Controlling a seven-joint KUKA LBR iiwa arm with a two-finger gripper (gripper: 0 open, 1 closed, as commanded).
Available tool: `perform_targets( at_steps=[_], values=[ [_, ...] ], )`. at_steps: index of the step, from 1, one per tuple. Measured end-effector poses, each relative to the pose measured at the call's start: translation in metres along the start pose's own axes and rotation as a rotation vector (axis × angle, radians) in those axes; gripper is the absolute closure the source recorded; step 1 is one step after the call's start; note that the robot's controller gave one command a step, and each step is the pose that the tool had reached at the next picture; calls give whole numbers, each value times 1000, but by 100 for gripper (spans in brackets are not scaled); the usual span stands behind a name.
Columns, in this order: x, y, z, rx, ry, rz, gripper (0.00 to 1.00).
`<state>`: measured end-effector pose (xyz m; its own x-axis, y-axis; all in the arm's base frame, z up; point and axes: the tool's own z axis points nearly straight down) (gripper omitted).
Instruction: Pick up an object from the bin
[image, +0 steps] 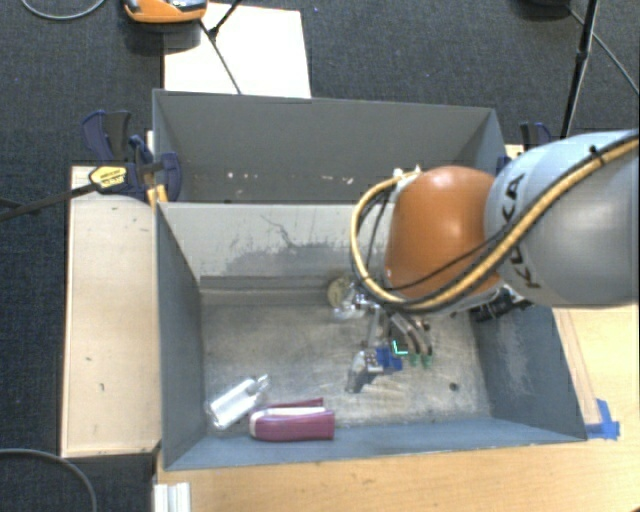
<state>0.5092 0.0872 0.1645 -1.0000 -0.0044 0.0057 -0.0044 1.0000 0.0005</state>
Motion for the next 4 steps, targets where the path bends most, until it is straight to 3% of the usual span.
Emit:
perform_targets(
  at_steps=[1,2,3,4],
  values=[
    [-7,-105,94,-3,-14,9,0],
    [-6,-92,63,-1,-12,76,0],
    [-6,-110,59,0,-13,250,0],
    [-3,-95,91,-2,-14,340,0]
  ],
)
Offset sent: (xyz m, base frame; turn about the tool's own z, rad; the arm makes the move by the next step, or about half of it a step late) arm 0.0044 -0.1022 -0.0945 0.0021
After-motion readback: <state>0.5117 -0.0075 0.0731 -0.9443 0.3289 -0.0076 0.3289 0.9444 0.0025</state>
